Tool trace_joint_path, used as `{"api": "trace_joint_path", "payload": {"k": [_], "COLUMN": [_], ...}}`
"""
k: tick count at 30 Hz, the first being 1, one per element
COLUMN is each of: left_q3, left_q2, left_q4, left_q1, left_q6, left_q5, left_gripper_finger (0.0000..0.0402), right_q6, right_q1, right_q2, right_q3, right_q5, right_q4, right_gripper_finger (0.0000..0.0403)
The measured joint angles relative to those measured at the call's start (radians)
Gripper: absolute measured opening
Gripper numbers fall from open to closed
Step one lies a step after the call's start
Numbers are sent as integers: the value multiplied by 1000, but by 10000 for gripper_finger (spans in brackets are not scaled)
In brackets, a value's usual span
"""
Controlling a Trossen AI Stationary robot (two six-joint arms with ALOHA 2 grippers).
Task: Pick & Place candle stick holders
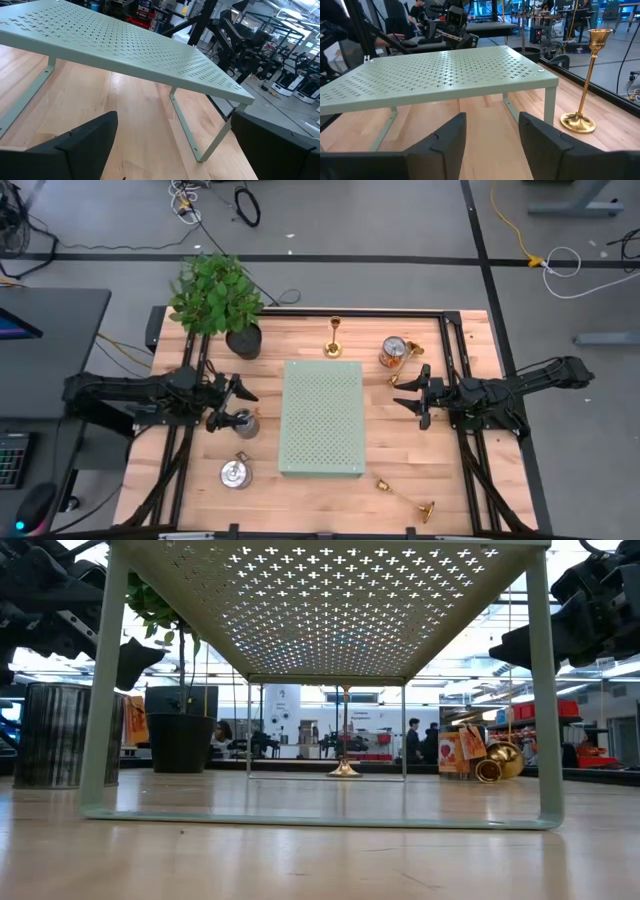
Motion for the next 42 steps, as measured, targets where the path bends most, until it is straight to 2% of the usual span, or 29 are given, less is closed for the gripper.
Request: {"api": "trace_joint_path", "payload": {"k": [24, 32, 42], "left_q3": [0, 0, 0], "left_q2": [0, 0, 0], "left_q4": [0, 0, 0], "left_q1": [0, 0, 0], "left_q6": [0, 0, 1], "left_q5": [-2, -168, -184], "left_gripper_finger": [399, 399, 399], "right_q6": [0, 0, 0], "right_q1": [0, 0, 0], "right_q2": [0, 0, 0], "right_q3": [0, 0, 0], "right_q5": [0, 0, -2], "right_q4": [0, 0, 0], "right_gripper_finger": [185, 185, 185]}}
